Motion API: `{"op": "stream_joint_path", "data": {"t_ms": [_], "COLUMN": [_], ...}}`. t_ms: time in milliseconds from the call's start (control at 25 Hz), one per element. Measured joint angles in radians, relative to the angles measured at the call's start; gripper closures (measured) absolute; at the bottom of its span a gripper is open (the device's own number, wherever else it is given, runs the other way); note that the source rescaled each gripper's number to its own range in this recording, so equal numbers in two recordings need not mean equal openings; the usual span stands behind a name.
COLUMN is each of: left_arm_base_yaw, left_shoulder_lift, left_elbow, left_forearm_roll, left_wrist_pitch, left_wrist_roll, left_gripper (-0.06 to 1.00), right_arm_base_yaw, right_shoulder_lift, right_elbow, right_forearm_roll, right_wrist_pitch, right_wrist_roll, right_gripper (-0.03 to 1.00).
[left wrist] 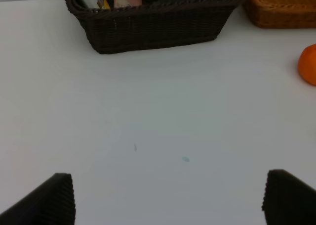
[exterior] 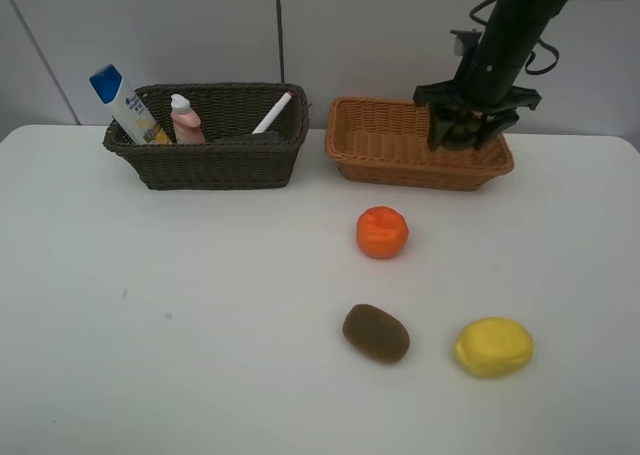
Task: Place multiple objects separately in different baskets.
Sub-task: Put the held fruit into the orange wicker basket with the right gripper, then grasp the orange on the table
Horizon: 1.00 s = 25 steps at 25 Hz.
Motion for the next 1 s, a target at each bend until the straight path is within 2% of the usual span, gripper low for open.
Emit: {"op": "stream_joint_path", "data": {"t_ms": [120,280,320,360,400,440,520,800,1000], "left_arm_base_yaw": [0.0,0.0,0.0,0.0,0.0,0.0,0.0,0.0,0.0], "left_shoulder_lift": [0.0,0.0,0.0,0.0,0.0,0.0,0.0,0.0,0.0], "left_elbow": [0.0,0.0,0.0,0.0,0.0,0.0,0.0,0.0,0.0], "left_forearm_roll": [0.0,0.0,0.0,0.001,0.001,0.002,0.002,0.003,0.003], "left_wrist_pitch": [0.0,0.0,0.0,0.0,0.0,0.0,0.0,0.0,0.0], "left_wrist_roll": [0.0,0.0,0.0,0.0,0.0,0.0,0.0,0.0,0.0], "left_gripper": [-0.06,-0.06,-0.06,-0.06,-0.06,-0.06,-0.06,-0.06,-0.06], "right_arm_base_yaw": [0.0,0.0,0.0,0.0,0.0,0.0,0.0,0.0,0.02], "right_shoulder_lift": [0.105,0.192,0.198,0.198,0.198,0.198,0.198,0.162,0.025], "right_elbow": [-0.148,-0.253,-0.258,-0.262,-0.264,-0.265,-0.265,-0.262,-0.18], "right_forearm_roll": [-0.031,-0.114,-0.133,-0.147,-0.15,-0.15,-0.14,-0.046,0.0], "right_wrist_pitch": [0.013,0.015,0.011,0.011,0.011,0.011,0.017,0.027,0.024], "right_wrist_roll": [0.0,0.018,0.027,0.03,0.03,0.032,0.034,0.038,0.042], "right_gripper": [0.63,0.62,0.55,0.34,0.2,0.12,0.04,0.0,0.0]}}
